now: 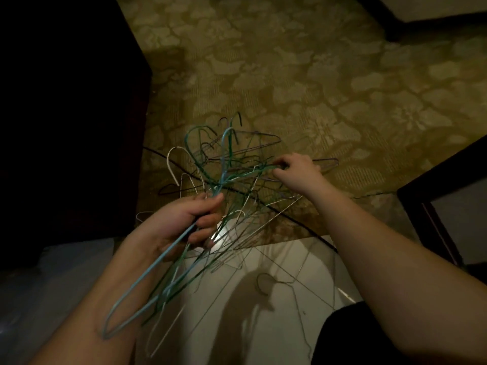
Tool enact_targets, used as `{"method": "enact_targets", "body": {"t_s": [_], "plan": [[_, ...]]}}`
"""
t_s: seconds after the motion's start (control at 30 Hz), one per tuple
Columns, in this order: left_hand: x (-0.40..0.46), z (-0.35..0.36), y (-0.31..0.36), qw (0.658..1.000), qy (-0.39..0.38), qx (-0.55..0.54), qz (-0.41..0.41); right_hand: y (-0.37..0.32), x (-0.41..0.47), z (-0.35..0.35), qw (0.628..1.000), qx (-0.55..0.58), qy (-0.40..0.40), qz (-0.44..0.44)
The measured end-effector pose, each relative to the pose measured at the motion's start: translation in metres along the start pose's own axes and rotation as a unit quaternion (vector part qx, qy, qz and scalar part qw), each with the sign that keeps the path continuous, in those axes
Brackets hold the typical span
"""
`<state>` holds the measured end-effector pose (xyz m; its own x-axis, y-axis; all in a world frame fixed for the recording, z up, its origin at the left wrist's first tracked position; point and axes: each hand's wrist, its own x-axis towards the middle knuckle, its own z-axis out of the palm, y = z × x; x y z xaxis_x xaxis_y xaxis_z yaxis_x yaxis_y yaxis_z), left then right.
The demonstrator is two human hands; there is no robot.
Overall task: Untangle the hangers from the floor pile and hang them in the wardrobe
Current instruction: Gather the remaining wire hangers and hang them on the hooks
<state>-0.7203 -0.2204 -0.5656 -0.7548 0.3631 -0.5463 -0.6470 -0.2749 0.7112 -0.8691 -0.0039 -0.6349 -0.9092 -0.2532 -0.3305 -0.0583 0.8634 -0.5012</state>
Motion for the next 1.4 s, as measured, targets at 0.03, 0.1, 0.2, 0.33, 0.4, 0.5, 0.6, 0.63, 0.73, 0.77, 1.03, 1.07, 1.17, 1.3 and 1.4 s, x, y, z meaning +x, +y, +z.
{"method": "enact_targets", "body": {"t_s": [0.03, 0.1, 0.2, 0.33, 0.4, 0.5, 0.6, 0.63, 0.73, 0.77, 1.03, 1.07, 1.17, 1.3, 1.4], "plan": [[-0.002, -0.002, 0.001, 1.0, 0.01, 0.016, 0.005, 0.0, 0.002, 0.003, 1.0, 0.009, 0.003, 0.01], [-0.005, -0.005, 0.002, 0.998, 0.034, 0.04, 0.021, 0.002, 0.008, 0.011, 0.997, 0.062, 0.03, 0.04], [-0.012, -0.014, 0.0, 0.995, 0.078, 0.045, 0.045, 0.001, 0.009, 0.019, 0.967, 0.217, 0.046, 0.128], [-0.026, -0.033, -0.004, 0.993, 0.097, 0.054, 0.047, -0.003, 0.0, 0.034, 0.949, 0.272, -0.057, 0.149], [-0.031, -0.038, -0.007, 0.993, 0.094, 0.055, 0.045, -0.008, -0.006, 0.046, 0.952, 0.252, -0.128, 0.112], [-0.037, -0.04, -0.017, 0.993, 0.108, 0.042, 0.037, -0.019, -0.01, 0.061, 0.962, 0.172, -0.203, 0.059], [-0.044, -0.037, -0.025, 0.991, 0.123, 0.055, 0.011, -0.03, -0.016, 0.078, 0.965, 0.08, -0.25, 0.028], [-0.047, -0.037, -0.026, 0.989, 0.138, 0.058, 0.003, -0.035, -0.018, 0.083, 0.965, 0.053, -0.257, 0.017], [-0.054, -0.037, -0.028, 0.975, 0.206, 0.081, -0.017, -0.048, -0.019, 0.096, 0.967, 0.009, -0.253, -0.021], [-0.057, -0.035, -0.028, 0.97, 0.222, 0.096, -0.023, -0.051, -0.018, 0.099, 0.969, 0.002, -0.247, -0.028], [-0.071, -0.046, -0.041, 0.921, 0.339, 0.174, -0.082, -0.053, -0.017, 0.093, 0.966, 0.032, -0.245, -0.078], [-0.071, -0.048, -0.042, 0.915, 0.349, 0.181, -0.089, -0.053, -0.017, 0.087, 0.965, 0.058, -0.239, -0.087], [-0.071, -0.05, -0.049, 0.916, 0.343, 0.178, -0.103, -0.055, -0.014, 0.068, 0.958, 0.185, -0.197, -0.096], [-0.079, -0.037, -0.05, 0.933, 0.317, 0.152, -0.077, -0.055, -0.014, 0.039, 0.961, 0.185, -0.167, -0.117], [-0.086, -0.032, -0.039, 0.954, 0.28, 0.108, -0.026, -0.045, -0.011, 0.026, 0.968, 0.19, -0.132, -0.1]]}}
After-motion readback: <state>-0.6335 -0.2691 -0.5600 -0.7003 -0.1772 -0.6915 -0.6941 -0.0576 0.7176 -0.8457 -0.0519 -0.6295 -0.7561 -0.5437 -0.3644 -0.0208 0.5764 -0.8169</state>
